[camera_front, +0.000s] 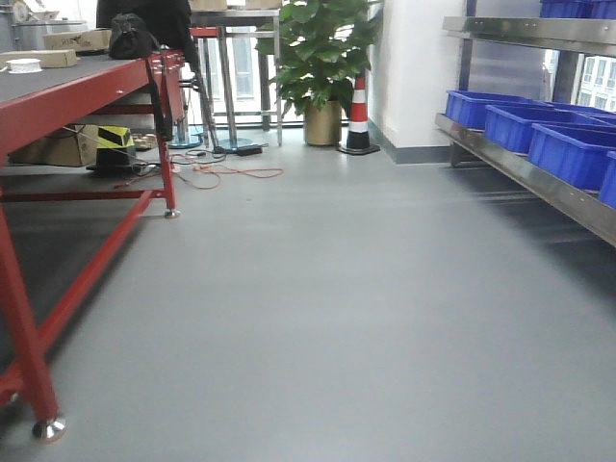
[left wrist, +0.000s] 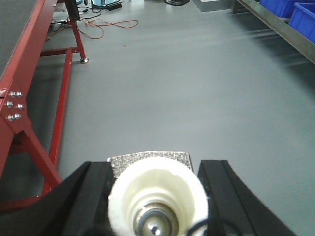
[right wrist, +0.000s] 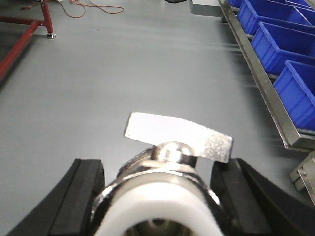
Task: Place valve from conveyor to right shelf box
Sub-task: 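Drive the base to the shelf of blue bins, holding both valves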
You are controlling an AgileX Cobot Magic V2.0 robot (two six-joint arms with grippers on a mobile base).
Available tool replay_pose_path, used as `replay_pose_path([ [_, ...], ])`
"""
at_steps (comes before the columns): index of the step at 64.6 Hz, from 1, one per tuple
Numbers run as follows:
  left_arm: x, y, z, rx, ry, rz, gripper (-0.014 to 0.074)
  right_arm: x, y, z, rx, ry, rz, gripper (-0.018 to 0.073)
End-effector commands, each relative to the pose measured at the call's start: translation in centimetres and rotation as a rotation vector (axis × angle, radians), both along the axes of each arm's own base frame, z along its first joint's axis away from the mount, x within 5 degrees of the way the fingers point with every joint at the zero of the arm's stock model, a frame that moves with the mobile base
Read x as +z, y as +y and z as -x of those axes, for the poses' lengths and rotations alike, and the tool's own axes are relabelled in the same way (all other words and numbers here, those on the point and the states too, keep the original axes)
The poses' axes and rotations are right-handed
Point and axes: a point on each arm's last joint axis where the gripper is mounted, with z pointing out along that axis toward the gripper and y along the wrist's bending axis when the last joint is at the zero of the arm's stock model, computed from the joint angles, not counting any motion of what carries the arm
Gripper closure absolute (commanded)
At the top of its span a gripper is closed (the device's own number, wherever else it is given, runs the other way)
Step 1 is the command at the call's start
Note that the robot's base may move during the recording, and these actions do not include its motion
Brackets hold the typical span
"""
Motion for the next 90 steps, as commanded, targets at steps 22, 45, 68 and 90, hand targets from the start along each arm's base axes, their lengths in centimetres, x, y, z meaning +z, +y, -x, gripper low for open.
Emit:
replay_pose_path([
  [22, 1.18, -0.04, 0.45, 0.000, -0.075, 0.013, 0.0708, 1.49, -0.14, 0.33, -0.004, -0.101, 0.004, 0.0713],
  [45, 1.18, -0.04, 0.45, 0.000, -0.075, 0.013, 0.0708, 1.49, -0.14, 0.33, -0.004, -0.101, 0.004, 0.0713],
  [68, 1.18, -0.04, 0.45, 0.000, -0.075, 0.013, 0.0708, 1.54, -0.14, 0.31, -0.005, -0.108, 0.003, 0.0713],
  [90, 1.18, -0.04, 0.45, 0.000, -0.075, 0.013, 0.0708, 1.54, -0.14, 0.31, -0.005, -0.108, 0.003, 0.0713],
])
